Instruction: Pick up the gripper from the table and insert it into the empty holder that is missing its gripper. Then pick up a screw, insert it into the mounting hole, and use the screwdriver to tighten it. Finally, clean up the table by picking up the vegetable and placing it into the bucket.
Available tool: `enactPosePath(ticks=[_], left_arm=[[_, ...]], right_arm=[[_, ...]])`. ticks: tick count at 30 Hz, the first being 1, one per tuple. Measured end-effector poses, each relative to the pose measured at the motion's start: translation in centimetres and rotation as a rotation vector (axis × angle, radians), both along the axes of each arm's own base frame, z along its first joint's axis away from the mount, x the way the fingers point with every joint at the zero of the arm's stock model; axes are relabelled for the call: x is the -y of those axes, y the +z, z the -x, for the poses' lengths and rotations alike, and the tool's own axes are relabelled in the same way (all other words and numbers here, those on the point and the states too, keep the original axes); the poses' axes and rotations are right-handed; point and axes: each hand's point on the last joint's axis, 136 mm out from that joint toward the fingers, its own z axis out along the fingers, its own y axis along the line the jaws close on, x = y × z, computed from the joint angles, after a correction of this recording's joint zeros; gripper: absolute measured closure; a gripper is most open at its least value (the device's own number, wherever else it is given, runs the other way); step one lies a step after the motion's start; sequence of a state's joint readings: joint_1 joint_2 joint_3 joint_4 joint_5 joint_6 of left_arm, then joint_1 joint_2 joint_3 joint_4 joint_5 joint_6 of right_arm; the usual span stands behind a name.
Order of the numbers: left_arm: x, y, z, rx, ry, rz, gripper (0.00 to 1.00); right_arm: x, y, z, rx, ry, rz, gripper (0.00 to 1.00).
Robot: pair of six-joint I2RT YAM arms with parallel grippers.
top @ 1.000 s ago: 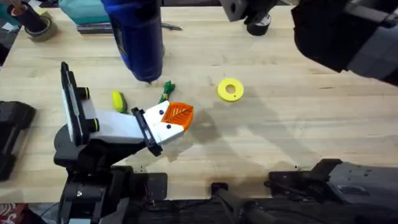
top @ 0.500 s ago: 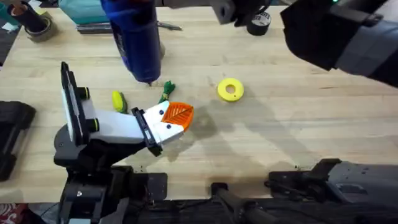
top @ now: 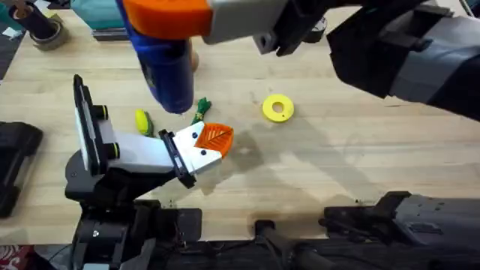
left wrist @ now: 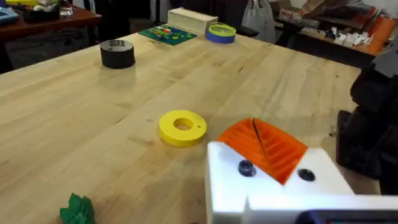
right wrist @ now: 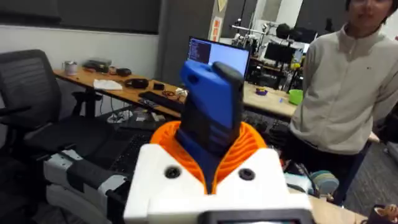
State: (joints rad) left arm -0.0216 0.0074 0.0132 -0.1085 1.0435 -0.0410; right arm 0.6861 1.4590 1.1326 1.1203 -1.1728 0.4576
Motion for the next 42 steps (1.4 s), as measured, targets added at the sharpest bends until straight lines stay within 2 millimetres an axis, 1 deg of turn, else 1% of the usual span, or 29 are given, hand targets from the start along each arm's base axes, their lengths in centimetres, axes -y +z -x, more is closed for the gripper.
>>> enactPosePath(ticks=[5,6,24,34,37,42], left_arm=[[0.0,0.0,0.0,0.0,0.0,0.0,0.996],[0.0,0.0,0.0,0.0,0.0,0.0,0.996],[0.0,0.0,0.0,0.0,0.0,0.0,0.996],[0.0,0.0,0.0,0.0,0.0,0.0,0.996],[0.0,0.0,0.0,0.0,0.0,0.0,0.996],[0.0,0.0,0.0,0.0,0.0,0.0,0.996]], right_arm=[[0.0,-0.6,0.0,-0.009,0.002,0.006,0.977],[0.0,-1.0,0.0,-0.017,0.002,0.012,0.977],[0.0,-3.1,0.0,-0.037,0.002,0.029,0.977],[-0.1,-4.2,-0.1,-0.017,-0.009,0.03,0.977],[-0.2,-4.4,-0.2,-0.013,-0.011,0.03,0.977],[-0.9,-5.7,-1.0,-0.035,-0.013,0.052,0.977]])
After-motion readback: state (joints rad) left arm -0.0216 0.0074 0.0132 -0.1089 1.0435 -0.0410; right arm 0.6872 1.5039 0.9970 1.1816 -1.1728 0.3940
